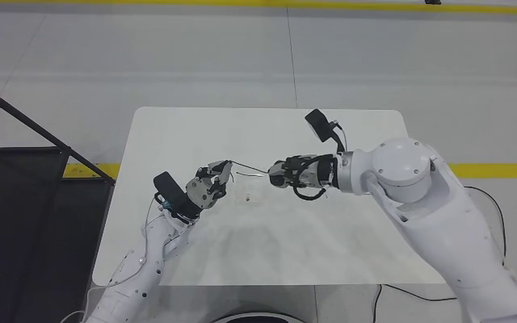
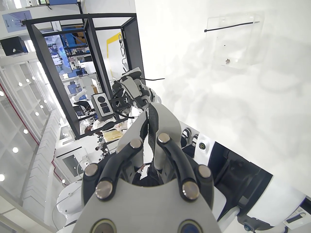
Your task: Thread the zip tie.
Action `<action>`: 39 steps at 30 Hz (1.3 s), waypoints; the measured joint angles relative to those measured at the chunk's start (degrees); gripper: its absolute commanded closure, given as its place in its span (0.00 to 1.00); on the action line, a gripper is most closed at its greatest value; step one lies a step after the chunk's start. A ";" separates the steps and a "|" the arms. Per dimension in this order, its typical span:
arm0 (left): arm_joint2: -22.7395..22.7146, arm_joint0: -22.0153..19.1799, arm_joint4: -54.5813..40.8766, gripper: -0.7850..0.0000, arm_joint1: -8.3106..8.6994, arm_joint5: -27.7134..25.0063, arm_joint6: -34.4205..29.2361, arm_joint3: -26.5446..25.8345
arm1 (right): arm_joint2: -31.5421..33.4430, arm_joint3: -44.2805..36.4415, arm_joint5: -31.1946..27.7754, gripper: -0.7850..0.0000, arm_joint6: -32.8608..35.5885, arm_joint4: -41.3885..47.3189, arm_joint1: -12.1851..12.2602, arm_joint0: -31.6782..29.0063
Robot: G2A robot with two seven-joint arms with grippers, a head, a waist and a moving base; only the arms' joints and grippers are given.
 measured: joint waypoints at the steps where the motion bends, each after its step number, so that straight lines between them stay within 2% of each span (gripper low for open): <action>1: 0.00 0.00 0.00 1.00 0.00 0.00 0.00 0.00 | -0.03 -0.01 -0.03 1.00 0.03 -0.02 0.00 0.00; 25: 0.00 0.00 0.00 1.00 0.00 0.00 0.00 0.00 | -0.96 0.99 -0.84 1.00 -0.68 1.73 -0.53 0.76; 39: 0.00 0.00 0.00 1.00 0.00 0.00 0.00 0.00 | 2.44 -0.93 -1.44 1.00 1.23 0.59 0.76 -1.88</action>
